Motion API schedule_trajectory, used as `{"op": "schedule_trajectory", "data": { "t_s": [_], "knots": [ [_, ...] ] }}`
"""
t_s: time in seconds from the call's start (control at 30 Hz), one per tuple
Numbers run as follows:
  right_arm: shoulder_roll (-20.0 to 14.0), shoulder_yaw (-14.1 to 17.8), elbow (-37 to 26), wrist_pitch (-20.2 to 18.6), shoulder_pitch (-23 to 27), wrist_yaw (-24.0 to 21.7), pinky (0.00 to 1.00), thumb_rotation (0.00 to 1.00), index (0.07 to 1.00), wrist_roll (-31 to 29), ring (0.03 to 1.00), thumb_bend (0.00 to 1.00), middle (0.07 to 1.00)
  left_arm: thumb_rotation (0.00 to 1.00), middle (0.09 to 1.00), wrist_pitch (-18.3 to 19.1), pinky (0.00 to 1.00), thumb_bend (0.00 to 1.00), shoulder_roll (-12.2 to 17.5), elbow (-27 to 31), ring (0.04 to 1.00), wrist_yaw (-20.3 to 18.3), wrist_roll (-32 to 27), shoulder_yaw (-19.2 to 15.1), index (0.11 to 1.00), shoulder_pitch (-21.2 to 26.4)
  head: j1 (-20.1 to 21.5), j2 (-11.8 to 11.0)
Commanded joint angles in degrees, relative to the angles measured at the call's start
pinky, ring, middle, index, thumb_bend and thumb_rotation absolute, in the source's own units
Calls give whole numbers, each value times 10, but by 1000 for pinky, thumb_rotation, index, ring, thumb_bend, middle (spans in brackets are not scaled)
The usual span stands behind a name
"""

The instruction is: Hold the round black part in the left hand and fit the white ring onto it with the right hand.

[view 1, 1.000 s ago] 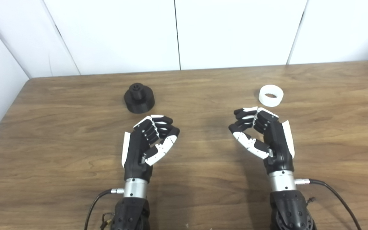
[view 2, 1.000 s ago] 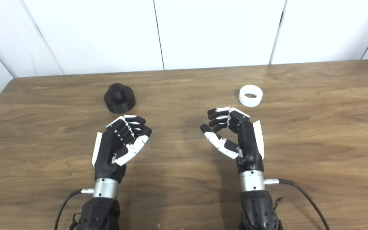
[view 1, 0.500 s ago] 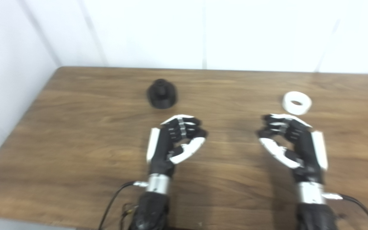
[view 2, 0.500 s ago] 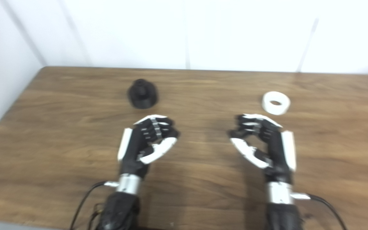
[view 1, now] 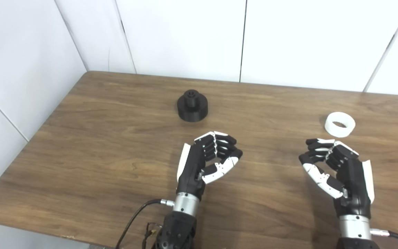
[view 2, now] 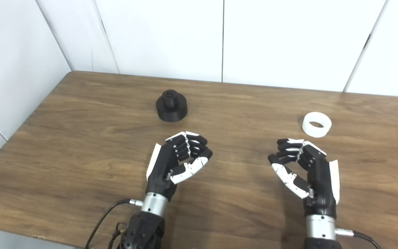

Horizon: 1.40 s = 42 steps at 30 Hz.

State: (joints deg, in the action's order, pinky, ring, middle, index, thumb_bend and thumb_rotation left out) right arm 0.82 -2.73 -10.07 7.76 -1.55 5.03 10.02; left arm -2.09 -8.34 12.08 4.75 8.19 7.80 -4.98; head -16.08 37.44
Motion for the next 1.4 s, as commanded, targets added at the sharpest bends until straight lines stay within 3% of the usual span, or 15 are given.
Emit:
{"op": "schedule_trajectory", "data": {
  "t_s": [0.0,0.13,0.33,0.43,0.5,1.03,1.07,1.1,1.23,1.37],
  "knots": [
    [-1,0,-7,24,6,-1,432,158,499,-2,519,505,625,0,489,-11,365,511,1,20,432,2,6,-4,484,23,-1,1],
    [0,0,-4,25,8,1,434,155,499,1,519,505,625,0,484,3,375,510,27,35,449,0,56,-6,492,34,-1,0],
    [1,-1,-8,21,8,0,432,156,499,3,519,504,627,0,478,80,362,510,76,90,463,-30,92,-19,506,53,1,0],
    [2,0,-9,19,7,-1,433,155,499,0,520,504,627,0,508,98,417,510,97,105,536,-38,105,-26,485,64,1,1],
    [1,0,-9,20,8,-1,433,154,499,1,520,504,628,52,599,115,450,502,109,115,569,-44,113,-29,492,70,1,1],
    [-6,6,-10,21,13,-1,428,152,499,4,519,503,629,76,719,201,538,501,157,147,661,-61,240,-38,499,124,-2,3],
    [-6,6,-10,21,13,-1,426,152,499,3,517,503,628,169,737,204,550,554,159,147,672,-63,241,-38,623,126,-2,3],
    [-5,7,-11,19,13,-1,426,152,499,2,516,503,627,202,743,208,554,572,161,146,675,-65,244,-40,665,130,-1,3],
    [-7,9,-10,19,12,2,425,154,499,8,519,504,631,298,807,218,601,626,175,131,754,-67,272,-39,760,150,-1,3],
    [-8,11,-14,15,10,1,424,155,499,10,520,504,633,333,846,220,654,643,194,108,798,-70,302,-36,798,169,-2,4]
  ]
}}
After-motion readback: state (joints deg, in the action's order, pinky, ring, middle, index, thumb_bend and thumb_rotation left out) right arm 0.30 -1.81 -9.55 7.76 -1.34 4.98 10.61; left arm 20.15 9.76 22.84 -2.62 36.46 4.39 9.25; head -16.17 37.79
